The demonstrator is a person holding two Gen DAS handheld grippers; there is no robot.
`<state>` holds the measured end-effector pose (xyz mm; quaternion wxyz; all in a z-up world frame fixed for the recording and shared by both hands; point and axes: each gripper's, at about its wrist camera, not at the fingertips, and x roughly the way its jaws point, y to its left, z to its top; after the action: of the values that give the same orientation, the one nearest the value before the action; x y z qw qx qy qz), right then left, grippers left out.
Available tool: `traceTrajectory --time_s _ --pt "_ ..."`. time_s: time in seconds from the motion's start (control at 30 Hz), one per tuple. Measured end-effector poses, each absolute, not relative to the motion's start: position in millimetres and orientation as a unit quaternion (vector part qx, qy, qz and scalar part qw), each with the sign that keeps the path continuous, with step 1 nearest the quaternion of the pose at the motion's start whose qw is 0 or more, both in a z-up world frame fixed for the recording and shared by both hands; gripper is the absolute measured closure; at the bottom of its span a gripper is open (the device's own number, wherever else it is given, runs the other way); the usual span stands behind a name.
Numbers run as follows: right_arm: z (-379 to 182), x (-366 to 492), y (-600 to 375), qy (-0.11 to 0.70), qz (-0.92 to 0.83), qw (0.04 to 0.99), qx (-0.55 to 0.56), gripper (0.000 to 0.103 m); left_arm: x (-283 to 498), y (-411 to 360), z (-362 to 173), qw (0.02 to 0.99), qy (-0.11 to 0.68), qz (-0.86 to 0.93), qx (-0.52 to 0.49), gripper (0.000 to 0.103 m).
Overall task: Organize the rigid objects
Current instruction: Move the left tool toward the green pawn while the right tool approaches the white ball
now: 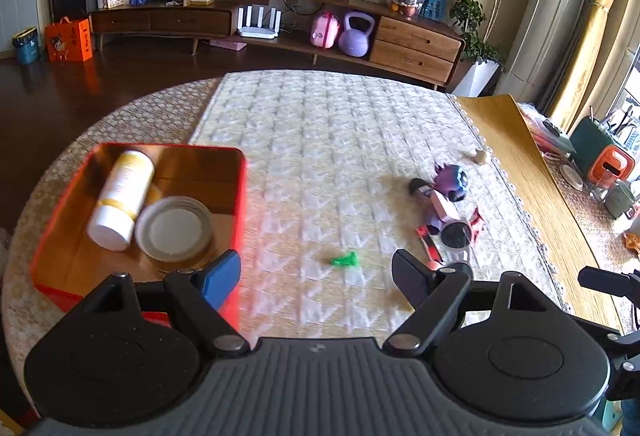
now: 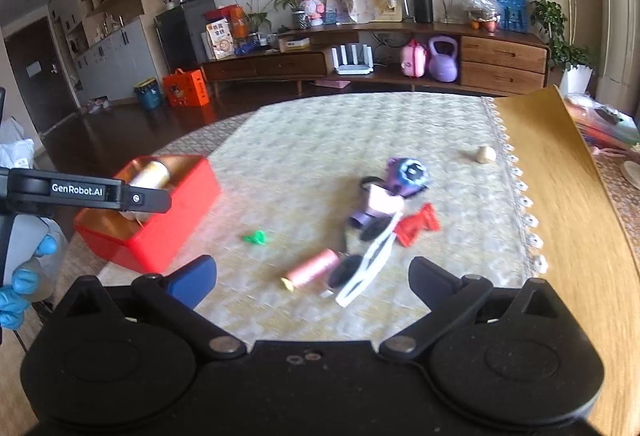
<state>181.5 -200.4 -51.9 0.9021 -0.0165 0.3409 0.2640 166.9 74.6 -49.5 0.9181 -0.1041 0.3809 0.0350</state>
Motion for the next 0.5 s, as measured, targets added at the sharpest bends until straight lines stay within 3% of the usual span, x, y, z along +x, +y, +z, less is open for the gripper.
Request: traceTrajectory --time_s 0.5 --pt "-84 250 -250 0.358 0.203 0.911 -0.012 0.003 193 19 -95 0.922 0.377 0.040 -0.075 0.020"
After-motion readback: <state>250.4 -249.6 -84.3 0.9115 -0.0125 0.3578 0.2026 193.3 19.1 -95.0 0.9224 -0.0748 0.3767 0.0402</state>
